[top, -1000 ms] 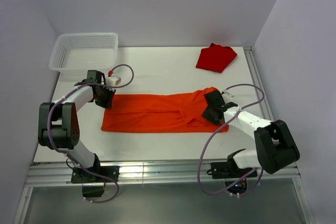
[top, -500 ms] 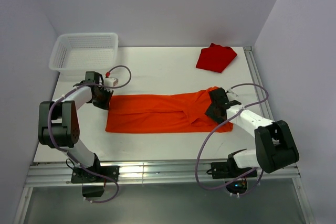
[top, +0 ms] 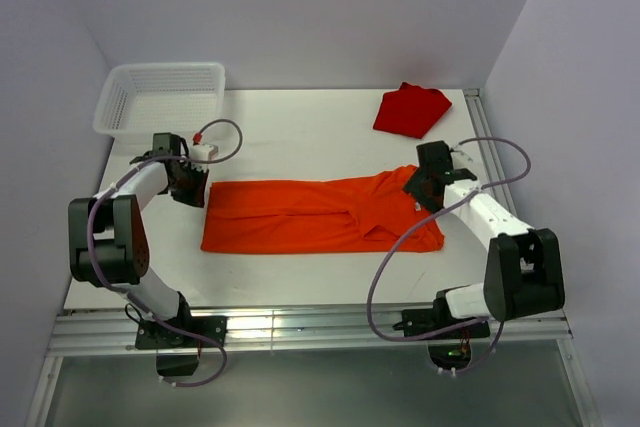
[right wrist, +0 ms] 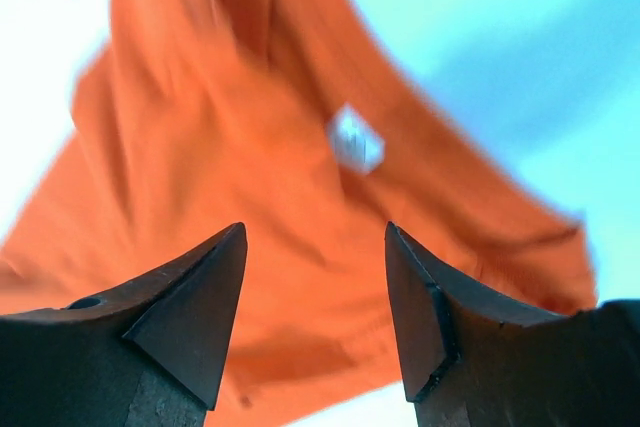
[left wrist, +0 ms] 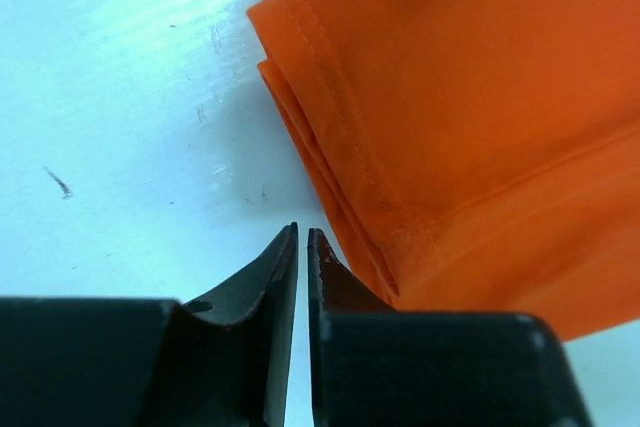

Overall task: Roll the t-shirts
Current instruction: Fold the tshirt

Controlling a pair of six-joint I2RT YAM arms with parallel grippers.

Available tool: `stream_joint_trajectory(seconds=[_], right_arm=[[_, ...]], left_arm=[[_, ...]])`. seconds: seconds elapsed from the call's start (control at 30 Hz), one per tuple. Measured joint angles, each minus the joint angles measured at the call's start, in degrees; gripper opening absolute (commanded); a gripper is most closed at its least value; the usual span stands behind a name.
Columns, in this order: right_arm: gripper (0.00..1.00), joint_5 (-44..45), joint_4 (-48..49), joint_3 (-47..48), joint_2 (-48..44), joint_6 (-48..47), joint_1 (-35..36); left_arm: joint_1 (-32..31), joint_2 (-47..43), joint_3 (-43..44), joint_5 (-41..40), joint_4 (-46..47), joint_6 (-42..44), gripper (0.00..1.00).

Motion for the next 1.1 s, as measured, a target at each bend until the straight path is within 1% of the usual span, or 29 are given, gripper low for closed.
stream_joint_trajectory(seconds=[0.2, 0.33, 0.43, 0.57, 0.67, 0.77, 0.9, 1.03, 1.07, 1.1], right_arm=[[0.65, -1.6, 0.96, 6.95, 7.48, -3.72, -7.54], [0.68, -3.93, 1.22, 7.89, 11.34, -6.69, -9.27], [0.71, -5.38, 1.46, 7.78, 11.06, -8.09, -9.27], [0.73, -6.6, 2.43, 5.38, 8.09, -8.9, -9.25], [0.73, -6.78, 2.23, 2.89, 5.25, -9.01, -9.25], [0.73, -6.78, 1.33, 2.56, 4.63, -9.29, -9.2], [0.7, -6.51, -0.31, 3.15, 6.58, -9.84, -8.5], [0.65, -6.49, -1.73, 5.03, 11.21, -10.73, -7.98], [0.62, -6.47, -2.08, 5.46, 12.13, -10.86, -7.87], [0.54, -6.45, -2.29, 5.81, 13.03, -11.1, -7.82]], left_arm=[[0.0, -2.86, 2.84, 1.81, -1.79, 0.22, 0.15], [0.0, -3.93, 3.28, 2.49, -2.51, 0.83, 0.17], [0.0, -4.35, 3.28, 3.21, -3.43, 1.29, 0.18], [0.0, -4.7, 3.28, 4.42, -4.15, 1.51, 0.18], [0.0, -4.96, 3.28, 5.25, -4.39, 1.77, 0.18], [0.0, -5.11, 3.28, 6.01, -4.44, 2.27, 0.18], [0.0, -5.11, 3.28, 7.02, -4.46, 2.6, 0.18], [0.0, -5.16, 3.28, 7.52, -4.46, 2.8, 0.18], [0.0, -5.2, 3.28, 7.54, -4.46, 2.82, 0.18], [0.0, -5.27, 3.28, 7.58, -4.46, 2.82, 0.18]])
